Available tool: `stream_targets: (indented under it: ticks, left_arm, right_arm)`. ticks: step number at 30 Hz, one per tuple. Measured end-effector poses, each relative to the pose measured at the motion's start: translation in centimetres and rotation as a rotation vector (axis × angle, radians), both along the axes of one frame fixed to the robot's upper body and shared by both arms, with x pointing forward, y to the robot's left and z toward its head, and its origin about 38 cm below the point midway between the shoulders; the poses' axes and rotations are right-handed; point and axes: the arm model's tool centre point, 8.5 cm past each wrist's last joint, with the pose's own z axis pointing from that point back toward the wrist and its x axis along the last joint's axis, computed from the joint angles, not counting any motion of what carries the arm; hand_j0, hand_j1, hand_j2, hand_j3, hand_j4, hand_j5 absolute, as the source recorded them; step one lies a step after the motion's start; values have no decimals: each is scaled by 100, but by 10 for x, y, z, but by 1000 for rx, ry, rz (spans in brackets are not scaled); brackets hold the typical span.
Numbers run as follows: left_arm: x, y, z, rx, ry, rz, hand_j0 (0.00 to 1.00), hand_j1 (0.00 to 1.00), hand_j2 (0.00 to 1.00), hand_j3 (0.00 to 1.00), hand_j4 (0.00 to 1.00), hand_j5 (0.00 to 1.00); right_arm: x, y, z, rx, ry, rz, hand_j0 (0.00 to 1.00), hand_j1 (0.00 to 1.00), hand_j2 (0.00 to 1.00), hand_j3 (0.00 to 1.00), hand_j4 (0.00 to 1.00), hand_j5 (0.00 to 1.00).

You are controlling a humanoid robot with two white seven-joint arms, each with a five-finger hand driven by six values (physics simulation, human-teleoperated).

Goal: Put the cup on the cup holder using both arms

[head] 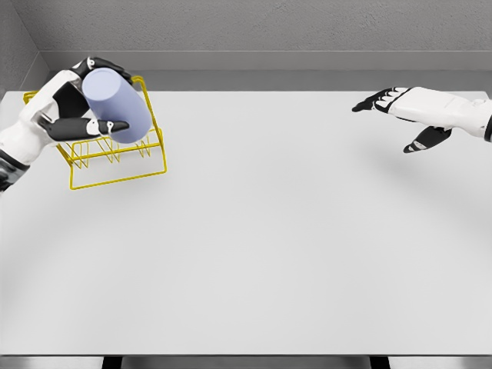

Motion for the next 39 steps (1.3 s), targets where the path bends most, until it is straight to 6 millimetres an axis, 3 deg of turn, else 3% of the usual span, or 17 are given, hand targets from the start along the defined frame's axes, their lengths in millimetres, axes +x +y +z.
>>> stream_targets:
  ticks: [30,32,34,35,39]
  left_arm:
    - [4,8,-9,4,26,27,43,43,43,43,43,43]
    - [4,9,-9,5,26,27,52,52,52,52,52,52]
    - [4,9,-9,7,26,27,82,82,82,82,82,82]
    - [4,9,-9,11,25,27,91,91,91,91,91,91]
    - [3,10,-10,20,24,26,95,95,95,95,95,95]
  right_arm:
    - [0,1,-1,1,2,1,100,100,100,100,100,100]
    - [0,1,-1,1,2,2,100,100,100,100,100,100]
    - [0,1,0,2,0,2,100,100,100,100,100,100]
    - [0,1,-1,1,1,2,100,100,100,100,100,100]
    - [0,1,-1,1,1,2,100,100,100,100,100,100]
